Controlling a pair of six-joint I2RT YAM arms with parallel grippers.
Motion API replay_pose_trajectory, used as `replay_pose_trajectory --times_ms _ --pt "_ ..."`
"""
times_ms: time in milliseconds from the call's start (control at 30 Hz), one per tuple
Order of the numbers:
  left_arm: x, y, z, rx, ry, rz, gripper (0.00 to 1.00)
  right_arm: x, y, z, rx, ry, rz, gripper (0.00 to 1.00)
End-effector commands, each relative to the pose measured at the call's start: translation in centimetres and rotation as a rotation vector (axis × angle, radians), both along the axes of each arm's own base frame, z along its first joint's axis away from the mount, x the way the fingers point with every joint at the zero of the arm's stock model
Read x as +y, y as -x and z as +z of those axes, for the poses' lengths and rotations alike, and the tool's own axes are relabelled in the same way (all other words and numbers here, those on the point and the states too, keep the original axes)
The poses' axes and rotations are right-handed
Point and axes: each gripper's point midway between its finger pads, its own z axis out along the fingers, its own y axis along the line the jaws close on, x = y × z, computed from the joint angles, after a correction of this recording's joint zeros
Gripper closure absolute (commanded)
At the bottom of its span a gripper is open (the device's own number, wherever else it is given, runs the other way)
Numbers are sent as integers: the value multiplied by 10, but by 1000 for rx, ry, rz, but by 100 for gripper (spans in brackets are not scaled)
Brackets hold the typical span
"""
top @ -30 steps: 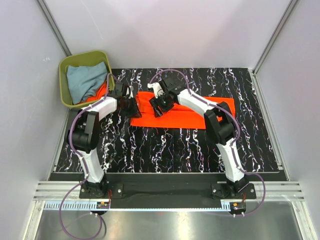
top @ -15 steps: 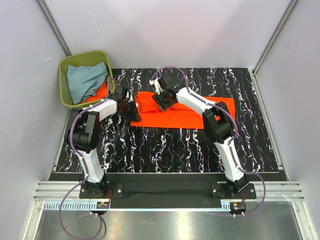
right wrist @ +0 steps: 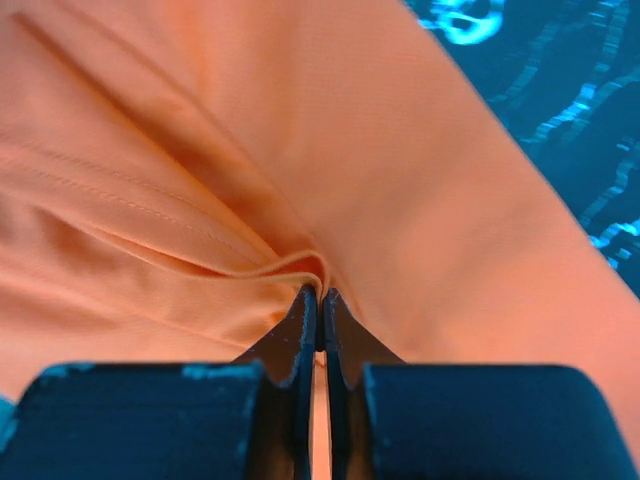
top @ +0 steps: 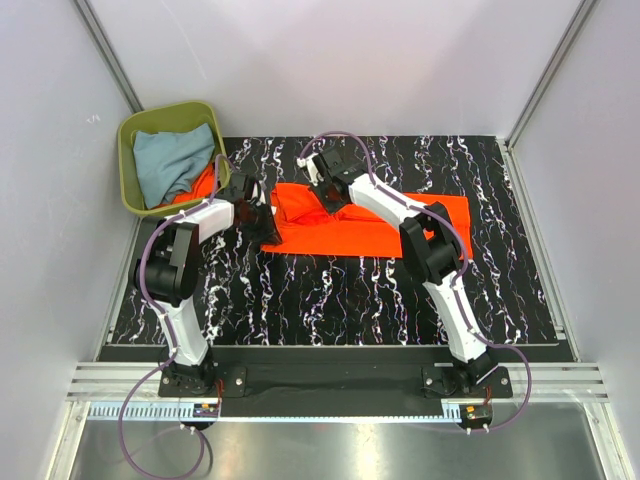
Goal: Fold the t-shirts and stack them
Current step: Fold the tshirt
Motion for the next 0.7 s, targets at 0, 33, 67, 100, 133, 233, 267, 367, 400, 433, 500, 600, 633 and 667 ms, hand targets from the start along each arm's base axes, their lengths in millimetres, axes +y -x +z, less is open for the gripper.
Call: replay_pose_trajectory --times_ms 0,33,67,100,133,233,267,367,400,433,500,600,633,667 --pt "3 -12 20 -78 11 9 73 -12 -22 13 -93 45 -101 93" --pt "3 -12 19 -78 8 9 73 -15 -20 10 -91 57 -116 88" --pt "5 -12 18 -77 2 14 73 -19 -21 10 -94 68 -132 88" --pt "5 -12 17 -75 -1 15 73 -24 -22 9 -102 83 -168 87" --pt "6 -13 17 -75 -4 17 73 -27 -22 7 -104 95 -184 85" --pt "7 -14 20 -81 -10 12 73 -40 -28 4 -110 124 -246 57" --pt "7 -17 23 -88 -16 10 73 -42 -30 -1 -99 126 -253 53" --pt "8 -22 38 -135 -61 -22 72 -48 -39 5 -79 87 -310 38" --pt "9 -23 45 -160 -76 -36 72 -52 -43 8 -63 52 -336 25" --pt "6 -24 50 -169 -80 -45 71 -51 -45 14 -52 14 -368 23" --pt "3 -26 64 -194 -80 -50 71 -58 -51 21 -36 -34 -428 21" --pt "-9 -29 83 -242 -69 -64 69 -73 -60 32 -43 -47 -484 17" --pt "-18 -31 90 -259 -59 -77 68 -82 -65 36 -45 -41 -498 17" --pt "-22 -31 92 -256 -47 -76 68 -90 -68 40 -53 -24 -494 17"
